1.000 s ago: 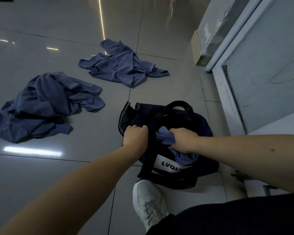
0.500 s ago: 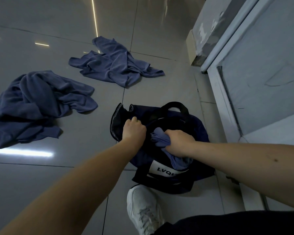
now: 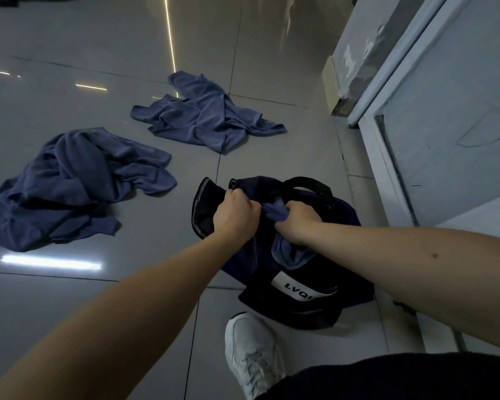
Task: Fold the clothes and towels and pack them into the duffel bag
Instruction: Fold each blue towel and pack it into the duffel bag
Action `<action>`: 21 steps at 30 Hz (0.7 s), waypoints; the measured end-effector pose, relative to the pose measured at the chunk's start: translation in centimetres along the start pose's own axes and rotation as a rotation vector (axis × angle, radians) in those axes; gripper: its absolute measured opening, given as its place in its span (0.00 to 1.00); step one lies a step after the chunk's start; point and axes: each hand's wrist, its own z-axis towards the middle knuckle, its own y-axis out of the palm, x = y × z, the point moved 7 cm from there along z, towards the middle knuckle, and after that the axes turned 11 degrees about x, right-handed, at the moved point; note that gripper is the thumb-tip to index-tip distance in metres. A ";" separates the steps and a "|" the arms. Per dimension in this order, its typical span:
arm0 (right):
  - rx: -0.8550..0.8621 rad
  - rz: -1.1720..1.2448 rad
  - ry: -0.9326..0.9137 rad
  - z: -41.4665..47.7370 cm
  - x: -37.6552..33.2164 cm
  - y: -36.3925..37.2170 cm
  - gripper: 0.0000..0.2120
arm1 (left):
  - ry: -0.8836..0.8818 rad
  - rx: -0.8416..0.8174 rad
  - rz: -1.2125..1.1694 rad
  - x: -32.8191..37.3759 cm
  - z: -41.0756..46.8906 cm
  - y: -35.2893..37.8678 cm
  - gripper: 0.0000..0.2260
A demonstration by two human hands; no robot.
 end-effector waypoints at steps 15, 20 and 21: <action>0.176 0.475 0.257 -1.2 -0.7 5.5 0.11 | 0.015 0.027 -0.017 -2.0 0.1 0.5 0.09; 0.095 0.477 0.301 -2.1 -0.8 6.5 0.19 | 0.013 -0.005 0.077 -3.5 -0.2 0.8 0.08; 0.074 0.503 0.306 -2.3 -0.8 6.5 0.21 | 0.022 -0.016 0.085 -3.7 -0.3 0.9 0.07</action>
